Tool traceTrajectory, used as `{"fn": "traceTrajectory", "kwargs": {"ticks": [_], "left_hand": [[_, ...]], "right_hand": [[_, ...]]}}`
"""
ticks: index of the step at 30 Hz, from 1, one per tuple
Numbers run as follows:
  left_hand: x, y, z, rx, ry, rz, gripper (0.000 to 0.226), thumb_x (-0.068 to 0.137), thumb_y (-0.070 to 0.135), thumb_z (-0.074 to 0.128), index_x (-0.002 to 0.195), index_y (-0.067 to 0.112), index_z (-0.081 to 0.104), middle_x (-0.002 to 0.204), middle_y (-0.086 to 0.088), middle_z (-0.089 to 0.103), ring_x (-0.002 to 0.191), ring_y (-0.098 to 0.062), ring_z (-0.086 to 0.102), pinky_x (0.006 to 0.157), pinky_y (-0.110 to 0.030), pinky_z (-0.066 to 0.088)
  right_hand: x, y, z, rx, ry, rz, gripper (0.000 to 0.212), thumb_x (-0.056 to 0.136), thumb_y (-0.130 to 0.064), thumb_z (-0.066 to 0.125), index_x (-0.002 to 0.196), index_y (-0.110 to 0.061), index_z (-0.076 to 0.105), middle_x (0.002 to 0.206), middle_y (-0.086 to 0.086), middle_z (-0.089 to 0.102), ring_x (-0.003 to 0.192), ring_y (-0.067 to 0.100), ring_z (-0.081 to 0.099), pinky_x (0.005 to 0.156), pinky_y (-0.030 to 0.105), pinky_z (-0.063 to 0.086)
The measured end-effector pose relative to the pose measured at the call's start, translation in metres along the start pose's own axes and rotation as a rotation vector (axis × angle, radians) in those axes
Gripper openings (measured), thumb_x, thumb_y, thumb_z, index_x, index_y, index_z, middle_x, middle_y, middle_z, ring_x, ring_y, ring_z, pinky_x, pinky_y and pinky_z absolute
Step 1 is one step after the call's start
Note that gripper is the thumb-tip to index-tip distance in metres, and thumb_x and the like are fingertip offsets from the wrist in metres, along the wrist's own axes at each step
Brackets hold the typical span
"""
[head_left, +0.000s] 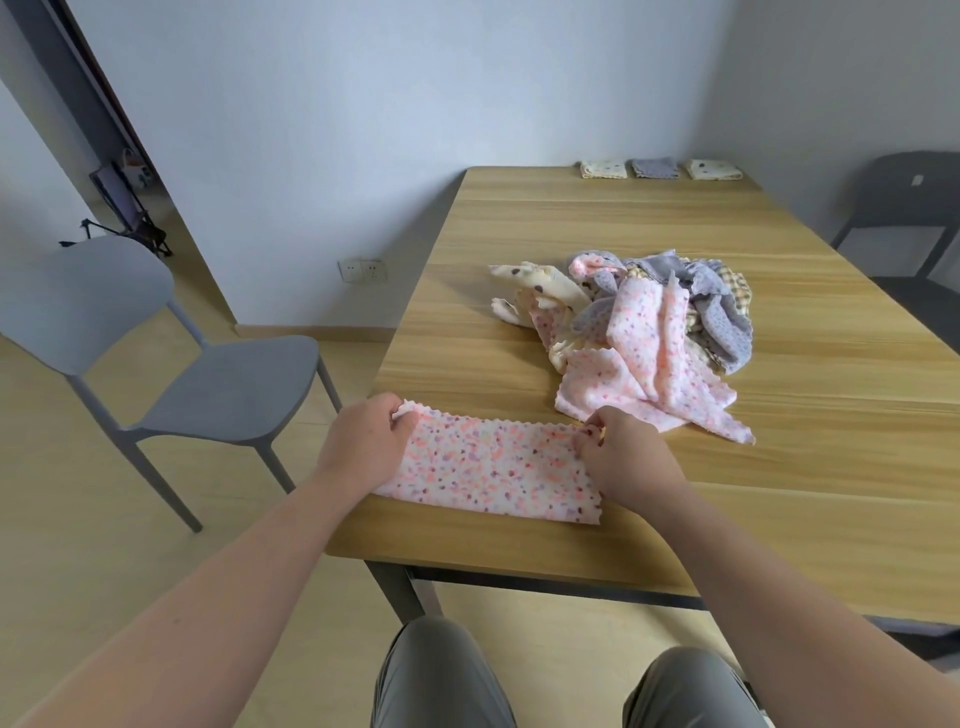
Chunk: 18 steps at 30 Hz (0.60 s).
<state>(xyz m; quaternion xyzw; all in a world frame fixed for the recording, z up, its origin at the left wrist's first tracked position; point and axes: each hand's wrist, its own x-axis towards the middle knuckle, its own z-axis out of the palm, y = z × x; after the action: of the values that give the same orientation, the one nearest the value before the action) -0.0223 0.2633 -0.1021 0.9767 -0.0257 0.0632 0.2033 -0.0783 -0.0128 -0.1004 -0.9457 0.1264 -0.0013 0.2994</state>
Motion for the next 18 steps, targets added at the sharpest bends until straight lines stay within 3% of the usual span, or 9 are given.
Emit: {"fn": "traceTrajectory", "kwargs": {"ticks": [4, 7, 10, 12, 13, 15, 18], "left_hand": [[0.002, -0.003, 0.002, 0.023, 0.003, 0.025, 0.028, 0.104, 0.032, 0.053, 0.080, 0.019, 0.053, 0.064, 0.008, 0.050, 0.059, -0.008, 0.049, 0.050, -0.024, 0.030], [-0.002, -0.002, 0.000, 0.099, 0.030, 0.041, 0.023, 0.102, 0.036, 0.055, 0.112, 0.017, 0.062, 0.084, 0.007, 0.062, 0.072, -0.011, 0.059, 0.058, -0.027, 0.046], [-0.017, 0.006, -0.006, 0.188, 0.208, 0.050, 0.033, 0.097, 0.036, 0.064, 0.121, 0.015, 0.055, 0.115, -0.003, 0.059, 0.088, -0.016, 0.059, 0.068, -0.030, 0.051], [-0.029, 0.017, -0.008, 0.225, 0.354, 0.212, 0.036, 0.094, 0.030, 0.067, 0.123, 0.012, 0.057, 0.125, -0.007, 0.056, 0.105, -0.024, 0.059, 0.085, -0.037, 0.052], [-0.036, 0.024, -0.007, 0.214, 0.332, 0.299, 0.038, 0.095, 0.027, 0.064, 0.129, 0.013, 0.056, 0.133, -0.006, 0.054, 0.117, -0.025, 0.057, 0.097, -0.039, 0.049], [-0.045, 0.038, 0.001, 0.138, 0.160, 0.398, 0.046, 0.101, 0.026, 0.054, 0.145, 0.018, 0.048, 0.154, 0.000, 0.042, 0.141, -0.020, 0.041, 0.117, -0.039, 0.034], [-0.045, 0.047, 0.017, 0.084, -0.125, 0.332, 0.054, 0.108, 0.032, 0.036, 0.160, 0.021, 0.023, 0.169, 0.005, 0.013, 0.156, -0.014, 0.008, 0.127, -0.035, 0.011]], "right_hand": [[0.000, -0.001, 0.001, -0.029, -0.004, -0.006, 0.017, 0.100, -0.036, 0.054, 0.105, -0.020, 0.059, 0.083, -0.005, 0.061, 0.072, 0.016, 0.060, 0.056, 0.029, 0.044], [-0.002, -0.003, 0.001, -0.057, 0.015, -0.007, 0.024, 0.099, -0.037, 0.056, 0.112, -0.018, 0.058, 0.083, -0.004, 0.060, 0.074, 0.017, 0.061, 0.061, 0.034, 0.053], [-0.016, -0.013, -0.005, -0.154, 0.076, -0.008, 0.029, 0.101, -0.042, 0.050, 0.119, -0.019, 0.047, 0.090, -0.001, 0.060, 0.078, 0.021, 0.062, 0.064, 0.039, 0.056], [-0.030, -0.024, -0.006, -0.325, 0.215, -0.117, 0.033, 0.102, -0.043, 0.046, 0.126, -0.019, 0.044, 0.106, 0.002, 0.058, 0.090, 0.024, 0.061, 0.063, 0.037, 0.052], [-0.037, -0.032, -0.004, -0.383, 0.270, -0.193, 0.034, 0.103, -0.040, 0.045, 0.129, -0.018, 0.046, 0.114, 0.004, 0.056, 0.099, 0.024, 0.058, 0.067, 0.036, 0.051], [-0.045, -0.050, 0.007, -0.427, 0.268, -0.335, 0.037, 0.103, -0.031, 0.044, 0.136, -0.015, 0.048, 0.130, 0.008, 0.051, 0.121, 0.027, 0.050, 0.090, 0.036, 0.050], [-0.045, -0.066, 0.033, -0.402, 0.036, -0.366, 0.053, 0.105, -0.027, 0.031, 0.156, -0.012, 0.027, 0.165, 0.010, 0.020, 0.154, 0.029, 0.014, 0.122, 0.040, 0.019]]}}
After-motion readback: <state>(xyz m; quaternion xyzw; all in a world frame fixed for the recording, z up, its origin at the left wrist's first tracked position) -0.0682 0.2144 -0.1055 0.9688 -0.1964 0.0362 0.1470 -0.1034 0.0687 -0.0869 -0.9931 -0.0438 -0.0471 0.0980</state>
